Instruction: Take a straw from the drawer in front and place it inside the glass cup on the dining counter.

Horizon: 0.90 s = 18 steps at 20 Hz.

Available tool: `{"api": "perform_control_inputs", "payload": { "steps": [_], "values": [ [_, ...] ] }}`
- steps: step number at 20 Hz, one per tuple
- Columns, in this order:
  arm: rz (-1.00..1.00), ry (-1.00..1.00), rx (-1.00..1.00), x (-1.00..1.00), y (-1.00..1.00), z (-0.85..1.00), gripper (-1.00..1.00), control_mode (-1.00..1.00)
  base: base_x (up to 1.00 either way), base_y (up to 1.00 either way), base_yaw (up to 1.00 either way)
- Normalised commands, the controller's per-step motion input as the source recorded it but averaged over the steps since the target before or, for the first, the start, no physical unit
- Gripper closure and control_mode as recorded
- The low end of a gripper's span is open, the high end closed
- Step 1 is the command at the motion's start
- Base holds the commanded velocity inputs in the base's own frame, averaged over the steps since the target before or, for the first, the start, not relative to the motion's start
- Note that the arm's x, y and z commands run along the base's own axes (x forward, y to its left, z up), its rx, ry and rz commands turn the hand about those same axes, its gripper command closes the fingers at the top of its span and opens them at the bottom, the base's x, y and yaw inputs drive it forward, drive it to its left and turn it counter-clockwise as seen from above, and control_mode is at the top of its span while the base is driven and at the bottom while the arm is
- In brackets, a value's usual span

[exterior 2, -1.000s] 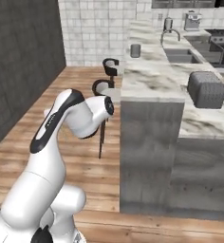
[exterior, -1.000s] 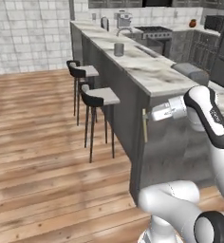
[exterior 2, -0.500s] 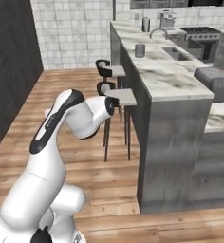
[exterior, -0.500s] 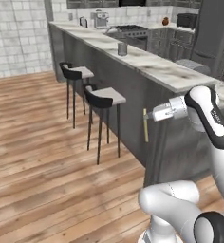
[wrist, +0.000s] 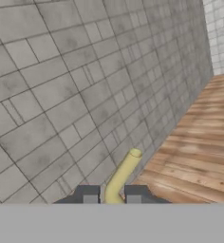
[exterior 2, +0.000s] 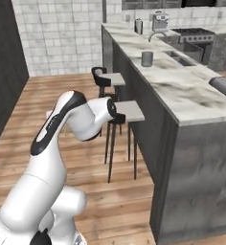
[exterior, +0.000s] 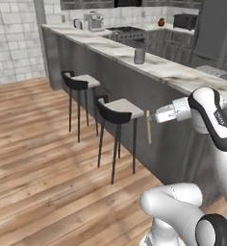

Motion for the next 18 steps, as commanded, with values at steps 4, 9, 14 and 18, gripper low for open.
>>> {"api": "perform_control_inputs", "payload": {
  "steps": [4, 9, 14, 18],
  "values": [
    [0.0, 0.0, 0.0, 0.0, 0.0, 0.0, 1.0, 1.0, 0.83, 0.72, -0.17],
    [0.0, 0.0, 0.0, 0.0, 0.0, 0.0, 1.0, 1.0, 0.6, 0.78, -0.25],
    [0.0, 0.0, 0.0, 0.0, 0.0, 0.0, 1.0, 1.0, 0.37, 0.8, -0.39],
    [0.0, 0.0, 0.0, 0.0, 0.0, 0.0, 1.0, 1.0, 0.23, 0.7, -0.5]
  ]
}}
